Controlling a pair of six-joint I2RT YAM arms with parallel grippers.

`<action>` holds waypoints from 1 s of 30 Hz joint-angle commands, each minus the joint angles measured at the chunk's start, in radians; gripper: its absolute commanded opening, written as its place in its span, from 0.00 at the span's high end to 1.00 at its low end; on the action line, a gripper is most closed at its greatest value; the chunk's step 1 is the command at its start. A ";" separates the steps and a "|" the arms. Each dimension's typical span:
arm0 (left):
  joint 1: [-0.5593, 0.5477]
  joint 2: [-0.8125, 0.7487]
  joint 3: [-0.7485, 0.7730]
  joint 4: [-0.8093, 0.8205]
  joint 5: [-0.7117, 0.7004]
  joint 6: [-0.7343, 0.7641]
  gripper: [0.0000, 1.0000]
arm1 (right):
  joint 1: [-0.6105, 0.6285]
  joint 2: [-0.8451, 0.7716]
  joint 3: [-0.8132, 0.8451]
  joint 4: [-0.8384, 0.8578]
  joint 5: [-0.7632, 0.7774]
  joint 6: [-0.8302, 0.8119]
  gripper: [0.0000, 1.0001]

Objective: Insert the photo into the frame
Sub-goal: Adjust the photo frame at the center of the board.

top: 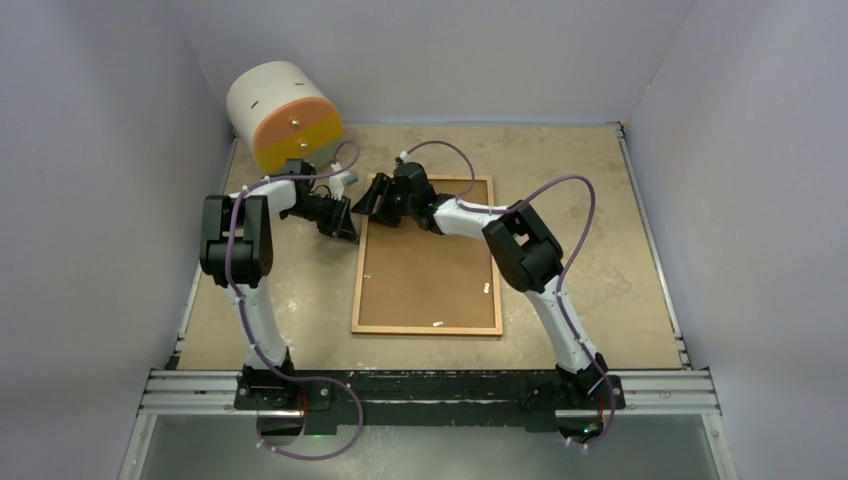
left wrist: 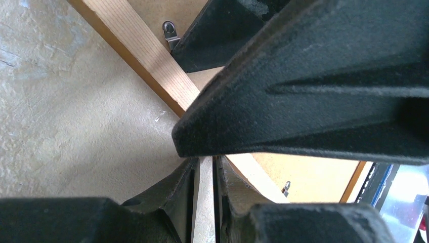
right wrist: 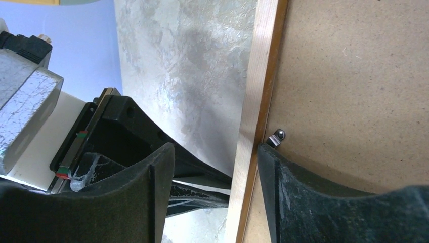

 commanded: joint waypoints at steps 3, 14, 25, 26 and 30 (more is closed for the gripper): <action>0.008 -0.046 0.004 -0.071 -0.021 0.084 0.80 | -0.033 -0.159 -0.044 -0.053 -0.040 -0.090 0.30; -0.011 -0.162 -0.124 -0.058 -0.109 0.183 0.76 | -0.339 -0.565 -0.397 -0.214 0.101 -0.281 0.07; -0.106 -0.223 -0.297 0.052 -0.284 0.244 0.76 | -0.493 -0.485 -0.475 -0.254 0.127 -0.311 0.01; -0.121 -0.231 -0.316 0.060 -0.292 0.255 0.76 | -0.493 -0.470 -0.471 -0.251 0.114 -0.305 0.01; -0.196 -0.254 -0.368 0.095 -0.318 0.263 0.76 | -0.493 -0.399 -0.406 -0.249 0.067 -0.304 0.01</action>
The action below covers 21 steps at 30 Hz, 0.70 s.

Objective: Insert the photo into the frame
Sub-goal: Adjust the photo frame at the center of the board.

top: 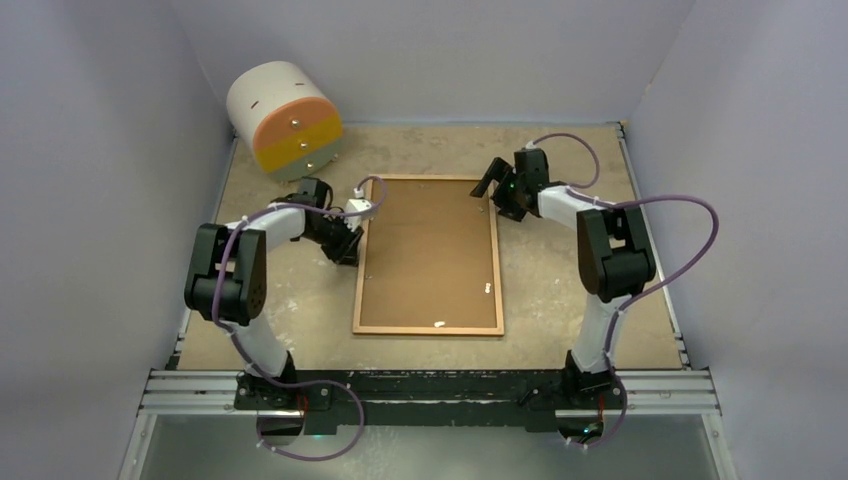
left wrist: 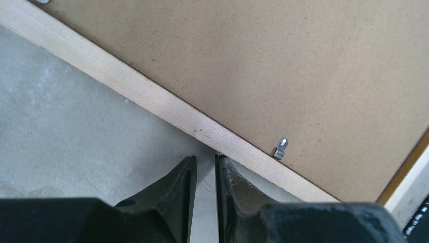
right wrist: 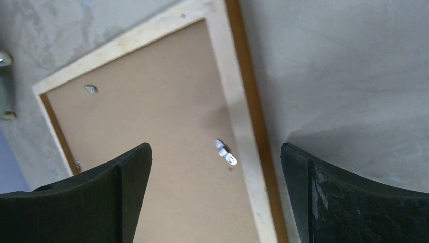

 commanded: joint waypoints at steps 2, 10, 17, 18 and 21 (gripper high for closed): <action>-0.121 0.022 -0.087 0.031 -0.093 0.041 0.75 | 0.007 0.067 0.100 0.019 -0.066 0.008 0.01; -0.414 0.076 -0.019 -0.014 -0.059 0.026 0.72 | 0.157 0.291 0.444 -0.078 -0.223 0.013 0.01; -0.569 0.062 0.086 -0.165 0.041 0.092 0.52 | 0.238 0.348 0.534 -0.089 -0.399 -0.013 0.01; -0.568 0.053 0.097 -0.191 0.050 0.103 0.48 | 0.242 0.352 0.549 -0.103 -0.415 -0.030 0.01; -0.564 0.002 0.124 -0.248 0.029 0.127 0.37 | 0.244 0.360 0.607 -0.176 -0.448 -0.085 0.01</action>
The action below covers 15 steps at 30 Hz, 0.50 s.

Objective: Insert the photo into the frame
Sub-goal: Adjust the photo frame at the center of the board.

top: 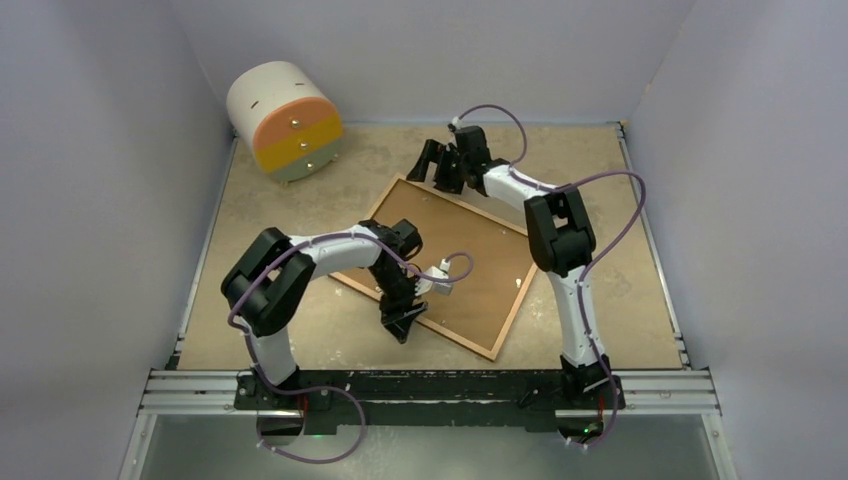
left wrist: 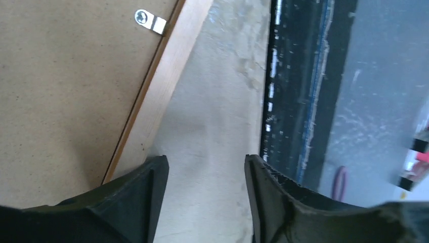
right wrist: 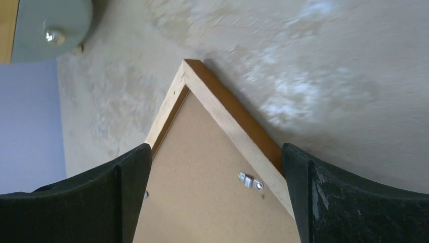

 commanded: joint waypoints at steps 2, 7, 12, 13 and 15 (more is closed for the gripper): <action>0.062 -0.068 0.100 -0.009 -0.065 0.110 0.34 | 0.051 -0.036 0.100 -0.244 -0.204 -0.077 0.01; 0.266 -0.127 0.231 -0.133 -0.021 0.145 0.14 | 0.024 -0.128 0.152 -0.352 -0.054 -0.167 0.01; 0.492 -0.138 0.274 -0.034 -0.109 0.093 0.12 | -0.062 -0.360 -0.097 -0.327 0.100 -0.113 0.01; 0.533 -0.128 0.274 0.004 -0.125 0.072 0.12 | -0.080 -0.420 -0.171 -0.312 0.127 -0.103 0.01; 0.618 -0.091 0.285 0.055 -0.139 0.046 0.14 | -0.111 -0.544 -0.359 -0.292 0.186 -0.093 0.01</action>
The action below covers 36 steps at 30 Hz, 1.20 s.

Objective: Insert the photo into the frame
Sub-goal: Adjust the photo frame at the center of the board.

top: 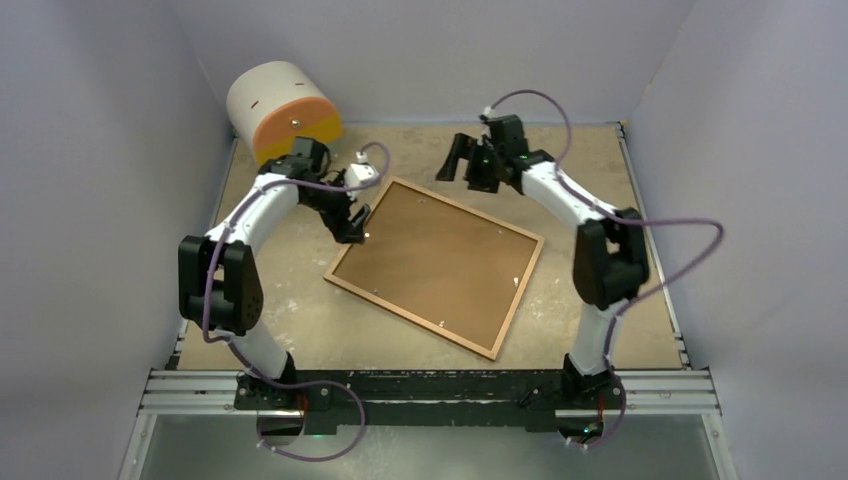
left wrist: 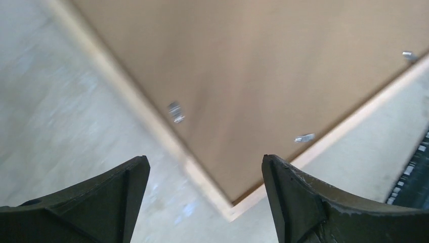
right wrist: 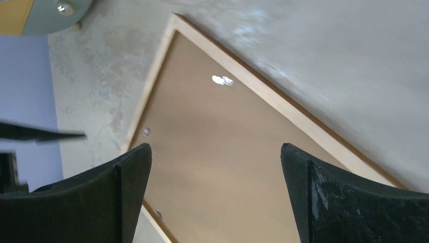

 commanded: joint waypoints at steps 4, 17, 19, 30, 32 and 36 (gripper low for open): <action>0.241 0.129 0.039 0.170 -0.087 -0.079 0.23 | -0.137 -0.464 -0.484 -0.044 0.232 0.032 0.01; 0.282 0.190 -0.153 0.338 -0.107 -0.110 0.39 | -0.257 -0.816 -0.974 0.042 0.296 0.105 0.01; 0.280 0.181 -0.180 0.342 -0.097 -0.102 0.40 | -0.257 -0.780 -0.996 0.071 0.257 0.119 0.01; 0.261 0.086 -0.335 0.261 -0.049 0.059 0.41 | -0.246 -0.487 -0.926 0.405 0.005 0.139 0.01; 0.252 0.067 -0.357 0.228 -0.051 0.103 0.41 | -0.240 -0.439 -0.876 0.406 -0.014 0.136 0.01; 0.233 0.020 -0.397 0.163 -0.041 0.187 0.41 | -0.220 -0.358 -0.774 0.379 -0.022 0.122 0.01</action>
